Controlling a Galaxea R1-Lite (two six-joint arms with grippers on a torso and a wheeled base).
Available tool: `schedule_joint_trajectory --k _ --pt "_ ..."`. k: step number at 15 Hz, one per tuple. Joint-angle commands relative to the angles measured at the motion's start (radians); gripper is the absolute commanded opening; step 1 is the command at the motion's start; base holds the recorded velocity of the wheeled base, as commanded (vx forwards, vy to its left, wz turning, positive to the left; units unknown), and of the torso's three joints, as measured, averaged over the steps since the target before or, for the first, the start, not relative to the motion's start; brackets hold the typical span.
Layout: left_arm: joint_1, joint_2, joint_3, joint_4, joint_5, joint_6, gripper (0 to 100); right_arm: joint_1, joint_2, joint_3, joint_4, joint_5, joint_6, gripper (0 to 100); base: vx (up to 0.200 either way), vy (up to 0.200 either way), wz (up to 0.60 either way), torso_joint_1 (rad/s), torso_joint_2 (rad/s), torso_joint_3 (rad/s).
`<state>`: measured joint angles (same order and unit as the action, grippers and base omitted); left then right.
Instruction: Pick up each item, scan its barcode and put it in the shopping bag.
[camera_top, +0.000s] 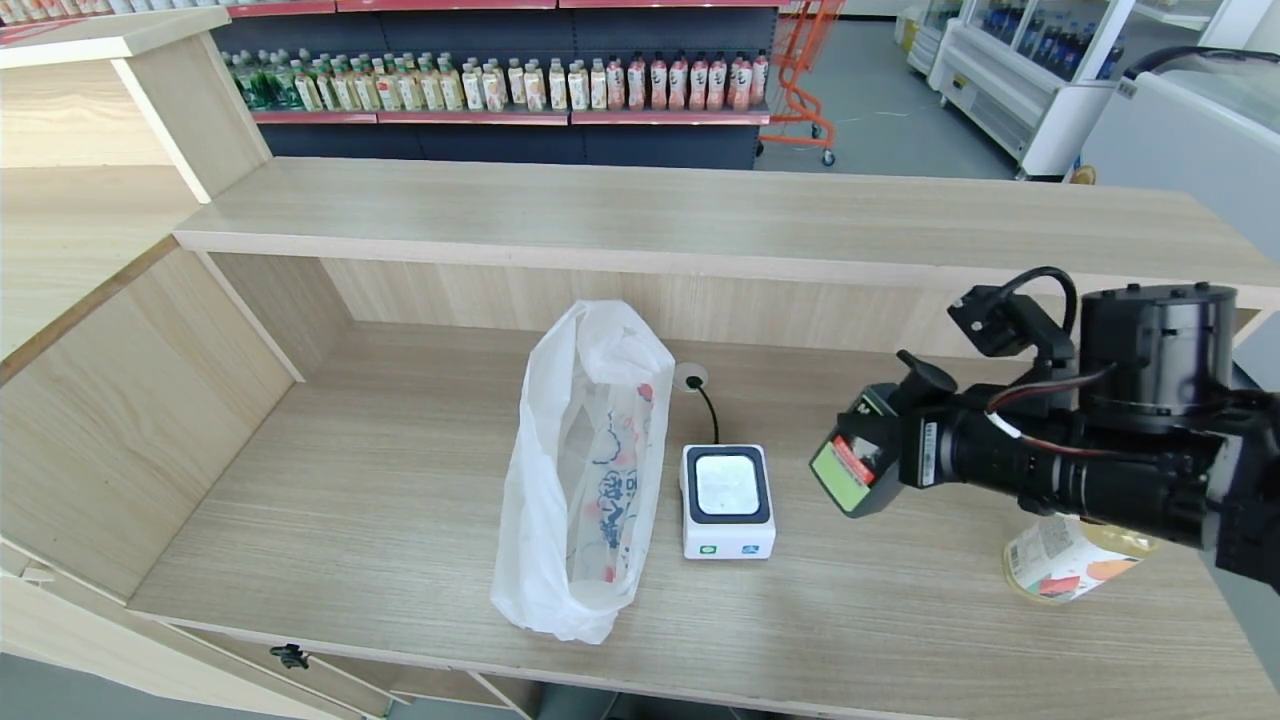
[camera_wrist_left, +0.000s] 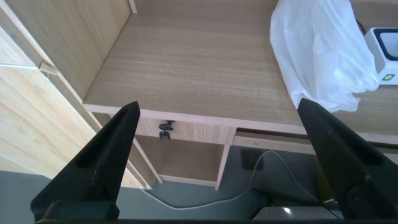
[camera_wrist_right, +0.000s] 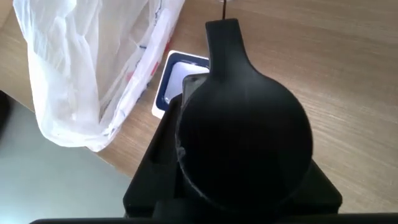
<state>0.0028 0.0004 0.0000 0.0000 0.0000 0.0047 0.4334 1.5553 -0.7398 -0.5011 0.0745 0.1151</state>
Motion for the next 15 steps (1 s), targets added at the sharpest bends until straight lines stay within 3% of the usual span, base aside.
schedule_joint_trajectory --k 1,4,9,15 --pt "0.000 0.001 0.000 0.000 0.000 0.001 100 -0.013 -0.103 0.065 0.001 0.002 -0.006 0 0.000 0.000 0.00 0.000 0.00 0.000" --pt "-0.001 0.000 0.000 0.000 0.000 0.000 100 -0.013 -0.116 0.094 0.006 0.004 0.061 0 0.000 0.000 0.00 0.000 0.00 0.000" --pt "0.000 0.001 0.000 0.000 0.002 -0.009 100 -0.016 -0.118 0.089 0.010 0.004 0.150 0 0.000 0.200 0.00 -0.002 0.00 0.003" --pt "-0.001 0.000 0.000 0.000 0.002 -0.003 100 -0.016 -0.109 0.083 0.010 0.004 0.158 0 0.000 0.200 0.00 -0.001 0.00 0.005"
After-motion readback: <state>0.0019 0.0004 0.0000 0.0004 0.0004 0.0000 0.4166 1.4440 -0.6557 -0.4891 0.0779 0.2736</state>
